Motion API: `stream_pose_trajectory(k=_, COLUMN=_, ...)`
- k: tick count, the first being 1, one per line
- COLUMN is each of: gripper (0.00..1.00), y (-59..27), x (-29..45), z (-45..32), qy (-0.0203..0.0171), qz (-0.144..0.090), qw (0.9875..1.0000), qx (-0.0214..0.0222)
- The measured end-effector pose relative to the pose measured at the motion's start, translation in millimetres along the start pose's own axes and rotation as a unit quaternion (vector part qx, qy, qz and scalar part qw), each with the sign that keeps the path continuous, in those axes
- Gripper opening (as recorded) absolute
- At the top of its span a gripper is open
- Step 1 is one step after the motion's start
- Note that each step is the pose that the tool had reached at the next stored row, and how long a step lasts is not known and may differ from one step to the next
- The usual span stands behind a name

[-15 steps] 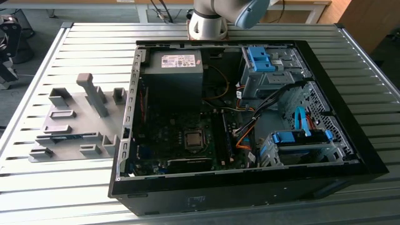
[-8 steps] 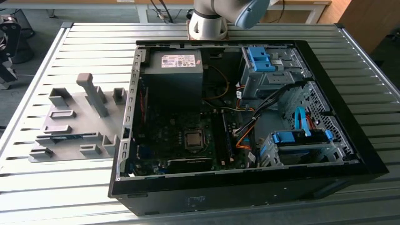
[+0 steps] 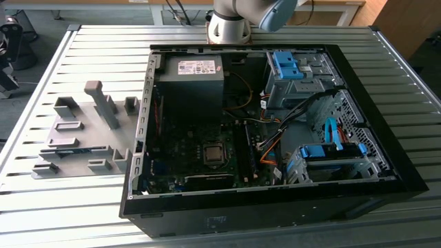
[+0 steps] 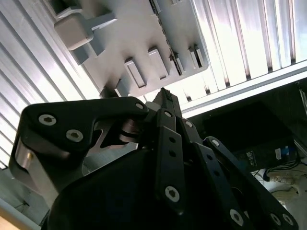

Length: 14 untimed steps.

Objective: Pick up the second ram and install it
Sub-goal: 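Pick up the second ram and move it above second insertion slot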

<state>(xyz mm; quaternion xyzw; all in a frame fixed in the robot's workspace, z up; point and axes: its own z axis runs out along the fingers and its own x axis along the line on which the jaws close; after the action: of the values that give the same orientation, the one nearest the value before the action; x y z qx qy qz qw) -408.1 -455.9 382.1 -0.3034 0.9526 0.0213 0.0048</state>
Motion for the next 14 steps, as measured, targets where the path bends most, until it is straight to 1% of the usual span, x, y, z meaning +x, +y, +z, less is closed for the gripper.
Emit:
stream_pose_trajectory(k=3, gripper=0.10, y=0.2, x=0.2, z=-0.1, qy=0.0009, qz=-0.020, qw=0.9998, qx=-0.0004)
stream_pose_trajectory(k=7, gripper=0.10, y=0.5, x=0.9, z=0.1, qy=0.0017, qz=-0.045, qw=0.9990, qx=-0.0010)
stream_pose_trajectory(k=11, gripper=0.10, y=1.0, x=1.5, z=0.0, qy=0.0026, qz=-0.070, qw=0.9976, qx=-0.0015)
stream_pose_trajectory(k=12, gripper=0.10, y=1.0, x=1.6, z=0.0, qy=0.0029, qz=-0.076, qw=0.9971, qx=-0.0017)
stream_pose_trajectory(k=14, gripper=0.10, y=1.1, x=1.7, z=0.0, qy=0.0035, qz=-0.092, qw=0.9958, qx=-0.0020)
